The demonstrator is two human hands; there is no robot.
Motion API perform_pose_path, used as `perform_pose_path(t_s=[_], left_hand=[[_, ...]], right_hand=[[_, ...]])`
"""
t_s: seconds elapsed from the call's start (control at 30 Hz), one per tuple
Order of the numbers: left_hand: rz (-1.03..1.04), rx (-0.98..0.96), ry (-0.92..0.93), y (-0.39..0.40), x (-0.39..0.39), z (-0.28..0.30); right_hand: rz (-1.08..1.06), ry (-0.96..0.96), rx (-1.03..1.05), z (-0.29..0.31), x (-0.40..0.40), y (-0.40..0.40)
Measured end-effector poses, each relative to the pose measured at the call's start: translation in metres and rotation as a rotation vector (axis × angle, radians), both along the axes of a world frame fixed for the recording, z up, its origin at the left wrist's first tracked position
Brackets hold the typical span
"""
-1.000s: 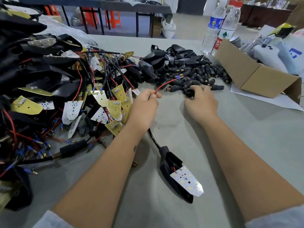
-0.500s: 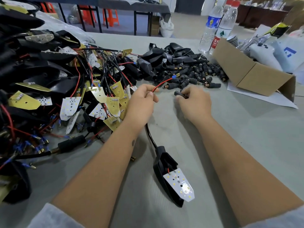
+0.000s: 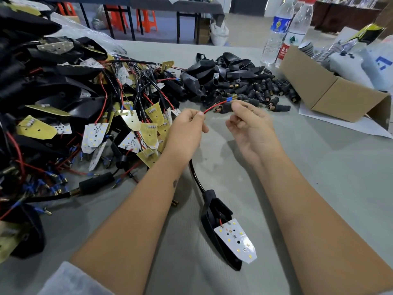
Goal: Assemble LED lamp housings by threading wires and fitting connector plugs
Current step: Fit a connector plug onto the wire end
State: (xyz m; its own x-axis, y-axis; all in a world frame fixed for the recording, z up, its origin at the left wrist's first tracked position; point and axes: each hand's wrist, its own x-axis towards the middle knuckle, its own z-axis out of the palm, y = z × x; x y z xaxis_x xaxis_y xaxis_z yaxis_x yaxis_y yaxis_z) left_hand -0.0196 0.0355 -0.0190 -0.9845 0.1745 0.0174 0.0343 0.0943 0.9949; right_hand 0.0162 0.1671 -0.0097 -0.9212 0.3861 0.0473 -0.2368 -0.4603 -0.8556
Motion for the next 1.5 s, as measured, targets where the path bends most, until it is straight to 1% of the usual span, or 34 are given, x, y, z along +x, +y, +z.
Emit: perform_pose_path(t_s=[0.1,0.27,0.43,0.5,0.7,0.8,0.87,0.97,1.07,1.23,1.33,1.43,1.5], left_hand=[[-0.015,0.031,-0.016,0.000,0.000,0.001],[-0.042,-0.001,0.027,-0.002,0.000,-0.001],[-0.047,0.004,0.045,-0.002,-0.001,-0.004],[-0.024,0.048,0.031,-0.001,-0.002,-0.005],[0.102,0.280,-0.078,0.000,-0.004,0.000],[0.111,0.332,-0.104,-0.001,-0.005,0.001],[0.078,0.312,-0.084,-0.001,-0.005,0.001],[0.044,0.233,-0.043,-0.001,-0.004,0.000],[0.023,0.222,-0.030,-0.002,-0.004,-0.001],[-0.021,0.183,0.031,-0.003,-0.002,-0.001],[-0.001,0.177,0.049,-0.003,-0.001,-0.001],[0.035,0.194,0.009,-0.003,-0.001,0.000],[0.033,0.149,0.015,-0.002,-0.001,0.000]], right_hand=[[0.068,0.010,-0.052,0.001,0.002,-0.002],[0.199,0.026,-0.057,0.003,0.002,0.000],[0.192,0.063,-0.151,0.004,-0.001,-0.003],[0.177,0.052,-0.178,0.002,-0.002,-0.002],[0.171,0.028,-0.149,0.000,-0.002,-0.004],[0.150,0.011,-0.137,0.000,-0.002,-0.002],[0.135,-0.015,-0.073,0.000,-0.003,-0.002],[0.134,-0.051,0.056,-0.002,-0.004,-0.004],[0.152,-0.057,0.156,-0.005,-0.003,-0.003],[0.193,-0.034,0.235,-0.006,-0.002,-0.004],[0.185,-0.025,0.208,-0.006,-0.002,-0.005],[0.159,-0.007,0.063,-0.004,-0.003,-0.002],[0.143,-0.013,-0.006,-0.003,-0.004,0.003]])
